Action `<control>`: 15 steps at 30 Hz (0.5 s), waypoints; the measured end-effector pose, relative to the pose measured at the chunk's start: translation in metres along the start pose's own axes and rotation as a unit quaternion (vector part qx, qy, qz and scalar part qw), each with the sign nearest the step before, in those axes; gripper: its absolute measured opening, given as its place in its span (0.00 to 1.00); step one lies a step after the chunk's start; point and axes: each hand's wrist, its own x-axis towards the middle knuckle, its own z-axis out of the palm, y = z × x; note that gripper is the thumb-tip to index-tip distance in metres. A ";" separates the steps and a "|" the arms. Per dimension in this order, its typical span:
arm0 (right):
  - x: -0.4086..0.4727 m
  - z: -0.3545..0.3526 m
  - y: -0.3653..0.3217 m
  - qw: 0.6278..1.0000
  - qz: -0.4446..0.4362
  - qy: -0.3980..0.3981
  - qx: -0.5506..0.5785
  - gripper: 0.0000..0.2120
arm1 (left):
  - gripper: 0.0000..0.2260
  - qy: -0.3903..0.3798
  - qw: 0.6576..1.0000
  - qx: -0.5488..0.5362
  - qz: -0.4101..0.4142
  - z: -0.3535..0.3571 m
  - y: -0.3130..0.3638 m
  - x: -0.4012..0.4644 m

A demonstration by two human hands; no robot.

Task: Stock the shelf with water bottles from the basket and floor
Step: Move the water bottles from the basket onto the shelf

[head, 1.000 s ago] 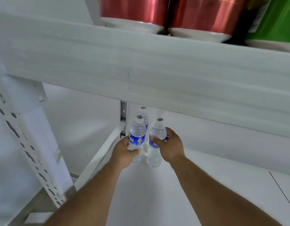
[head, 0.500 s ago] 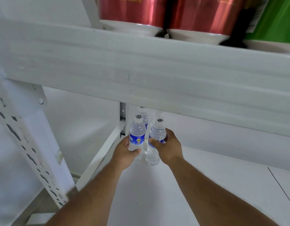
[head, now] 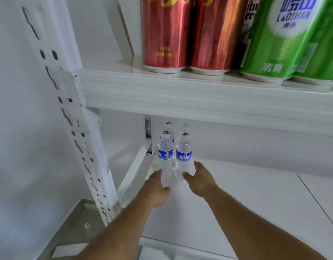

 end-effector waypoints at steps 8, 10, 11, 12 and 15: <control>-0.089 0.013 0.020 0.959 -0.057 -0.053 -0.272 0.38 | 0.32 -0.038 0.971 0.224 0.080 -0.009 0.003 -0.082; -0.107 0.016 0.027 0.949 -0.071 -0.059 -0.302 0.39 | 0.32 -0.042 0.967 0.239 0.083 -0.009 0.004 -0.100; -0.115 0.017 0.029 0.945 -0.077 -0.061 -0.312 0.40 | 0.31 -0.044 0.966 0.242 0.085 -0.008 0.004 -0.108; -0.121 0.018 0.033 0.941 -0.085 -0.061 -0.322 0.40 | 0.31 -0.044 0.965 0.244 0.086 -0.006 0.005 -0.117; -0.143 0.017 0.042 0.937 -0.102 -0.061 -0.330 0.40 | 0.31 -0.048 0.965 0.243 0.080 0.002 0.006 -0.144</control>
